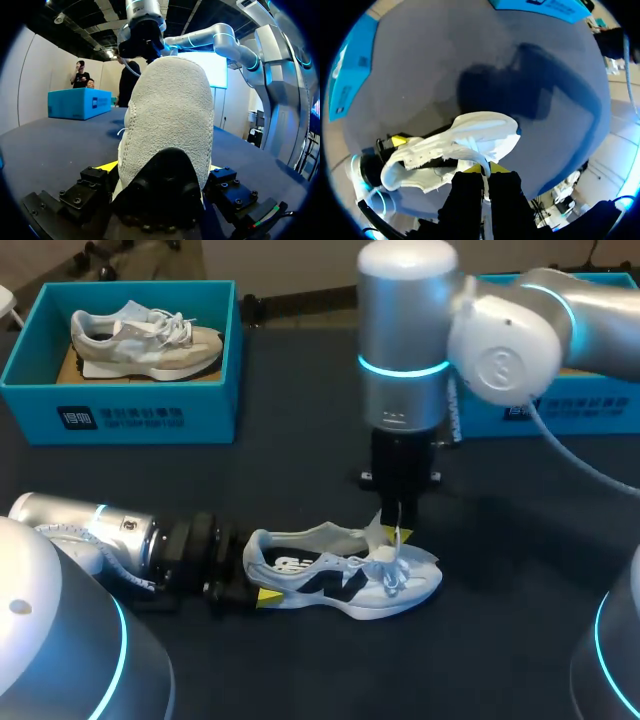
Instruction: Take the shoe out of the shoebox, open the shoe tongue, remove and reinsert the insole, then place the shoe into the shoebox
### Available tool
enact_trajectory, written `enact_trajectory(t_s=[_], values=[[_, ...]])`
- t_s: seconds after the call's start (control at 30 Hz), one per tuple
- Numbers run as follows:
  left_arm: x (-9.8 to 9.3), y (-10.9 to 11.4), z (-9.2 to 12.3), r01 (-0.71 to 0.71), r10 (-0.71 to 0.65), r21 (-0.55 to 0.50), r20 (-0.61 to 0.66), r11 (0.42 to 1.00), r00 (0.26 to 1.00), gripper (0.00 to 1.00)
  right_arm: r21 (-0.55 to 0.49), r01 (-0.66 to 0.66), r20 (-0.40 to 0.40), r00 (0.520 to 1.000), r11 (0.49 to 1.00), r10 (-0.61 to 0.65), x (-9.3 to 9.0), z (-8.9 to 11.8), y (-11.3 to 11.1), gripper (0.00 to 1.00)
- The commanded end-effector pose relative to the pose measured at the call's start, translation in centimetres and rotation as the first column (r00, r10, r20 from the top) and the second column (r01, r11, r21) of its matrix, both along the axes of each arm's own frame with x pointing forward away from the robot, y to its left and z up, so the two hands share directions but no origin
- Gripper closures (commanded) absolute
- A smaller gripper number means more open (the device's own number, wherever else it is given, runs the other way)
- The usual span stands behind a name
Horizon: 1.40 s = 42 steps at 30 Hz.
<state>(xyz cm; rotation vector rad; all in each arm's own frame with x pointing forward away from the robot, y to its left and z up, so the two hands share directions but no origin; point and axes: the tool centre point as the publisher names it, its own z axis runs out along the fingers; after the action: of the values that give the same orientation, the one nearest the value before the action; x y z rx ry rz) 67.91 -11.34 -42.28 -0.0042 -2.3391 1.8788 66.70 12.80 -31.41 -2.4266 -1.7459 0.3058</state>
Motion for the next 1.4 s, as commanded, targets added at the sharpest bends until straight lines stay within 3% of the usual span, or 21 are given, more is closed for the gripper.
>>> enact_trajectory(t_s=[0.03, 0.3, 0.87, 1.1, 1.2, 1.27, 1.33, 1.37, 1.4], values=[[0.0, 0.0, -0.1, -0.004, 0.004, 0.001, 0.001, 1.000, 1.000, 1.00, 0.332, -0.015, 0.095, 0.995, 0.943, -0.018, -0.1, -0.3, -0.9, 1.00], [0.0, 0.0, -0.1, -0.004, 0.004, 0.001, 0.001, 1.000, 1.000, 1.00, 0.419, -0.140, 0.104, 0.989, 0.897, 0.106, 0.0, -1.3, -1.0, 1.00], [0.0, 0.0, -0.1, -0.004, 0.004, 0.001, 0.001, 1.000, 1.000, 1.00, 0.556, -0.216, 0.140, 0.976, 0.803, 0.166, -0.9, -3.7, -3.1, 0.98], [0.0, 0.0, -0.1, -0.004, 0.004, 0.001, 0.001, 1.000, 1.000, 1.00, 0.564, -0.206, 0.134, 0.978, 0.799, 0.158, -1.0, -4.7, -4.0, 0.97], [0.0, 0.0, -0.1, -0.004, 0.004, 0.001, 0.001, 1.000, 1.000, 1.00, 0.563, -0.204, 0.141, 0.978, 0.801, 0.150, -1.2, -4.6, -4.3, 0.83], [0.0, 0.0, -0.1, -0.004, 0.004, 0.001, 0.001, 1.000, 1.000, 1.00, 0.541, -0.214, 0.156, 0.976, 0.813, 0.153, -1.3, -3.8, -4.4, 0.59], [0.0, 0.0, -0.1, -0.004, 0.004, 0.001, 0.001, 1.000, 1.000, 1.00, 0.516, -0.217, 0.164, 0.974, 0.828, 0.154, -1.5, -3.1, -4.5, 0.52], [0.0, 0.0, -0.1, -0.004, 0.004, 0.001, 0.001, 1.000, 1.000, 1.00, 0.499, -0.222, 0.173, 0.973, 0.838, 0.155, -1.6, -2.4, -4.6, 0.24], [0.0, 0.0, -0.1, -0.004, 0.004, 0.001, 0.001, 1.000, 1.000, 1.00, 0.494, -0.228, 0.181, 0.971, 0.839, 0.157, -1.7, -2.0, -4.7, 0.13]])
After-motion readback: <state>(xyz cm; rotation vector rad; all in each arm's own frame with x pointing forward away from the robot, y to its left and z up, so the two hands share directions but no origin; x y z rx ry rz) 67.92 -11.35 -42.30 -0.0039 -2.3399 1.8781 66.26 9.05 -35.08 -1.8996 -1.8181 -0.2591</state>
